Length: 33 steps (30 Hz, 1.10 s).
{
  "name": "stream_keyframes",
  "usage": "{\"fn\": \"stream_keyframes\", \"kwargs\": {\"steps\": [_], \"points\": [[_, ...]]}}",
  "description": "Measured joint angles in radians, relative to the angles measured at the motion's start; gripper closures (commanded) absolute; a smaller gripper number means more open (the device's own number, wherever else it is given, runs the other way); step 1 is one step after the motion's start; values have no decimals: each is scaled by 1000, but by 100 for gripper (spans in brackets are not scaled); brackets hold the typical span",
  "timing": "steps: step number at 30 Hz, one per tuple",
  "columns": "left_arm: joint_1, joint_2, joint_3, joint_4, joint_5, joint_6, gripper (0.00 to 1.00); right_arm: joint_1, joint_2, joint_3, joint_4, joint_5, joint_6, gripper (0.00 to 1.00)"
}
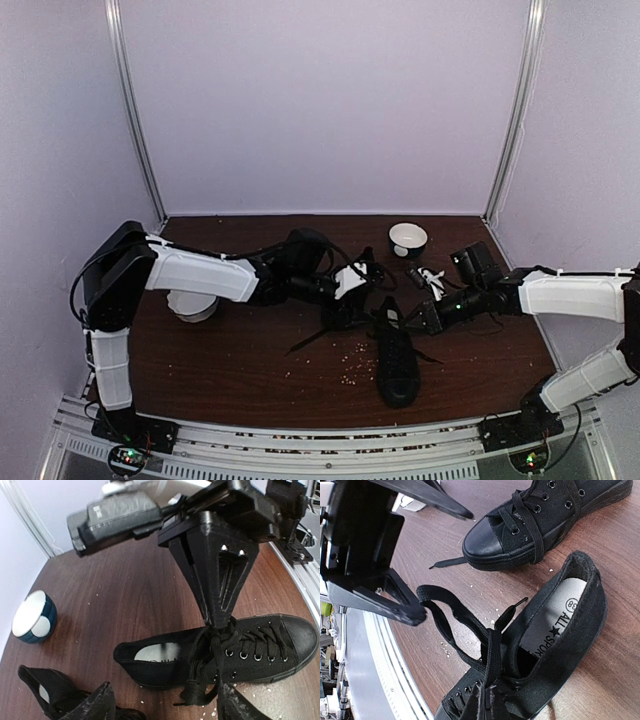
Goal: Tie the shoes
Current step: Tie the loops with the shoelace on the shoe.
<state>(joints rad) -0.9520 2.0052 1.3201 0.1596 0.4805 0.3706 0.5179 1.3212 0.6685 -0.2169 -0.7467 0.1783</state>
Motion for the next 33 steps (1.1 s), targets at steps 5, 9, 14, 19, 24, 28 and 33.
{"fn": "stream_keyframes", "kwargs": {"steps": [5, 9, 14, 19, 24, 28, 33], "points": [[1, -10, -5, 16, 56, 144, 27, 0, 0, 0, 2, -1, 3, 100], [-24, -10, -48, 80, 58, 231, 25, 0, 0, 0, 2, -1, 3, 100], [-74, 1, -52, 121, -5, 354, 25, 0, 2, 0, 4, -3, 5, 100], [-105, 48, -16, 117, -57, 427, 28, 0, 3, 0, 5, -14, 8, 100], [-106, 90, 35, 73, -96, 467, 32, 0, 3, 0, 5, -18, 8, 100], [-111, 107, 71, 42, -136, 484, 51, 0, 3, 0, 6, -21, 10, 100], [-130, 122, 99, 20, -188, 512, 68, 0, 3, 0, 7, -24, 10, 100]]}}
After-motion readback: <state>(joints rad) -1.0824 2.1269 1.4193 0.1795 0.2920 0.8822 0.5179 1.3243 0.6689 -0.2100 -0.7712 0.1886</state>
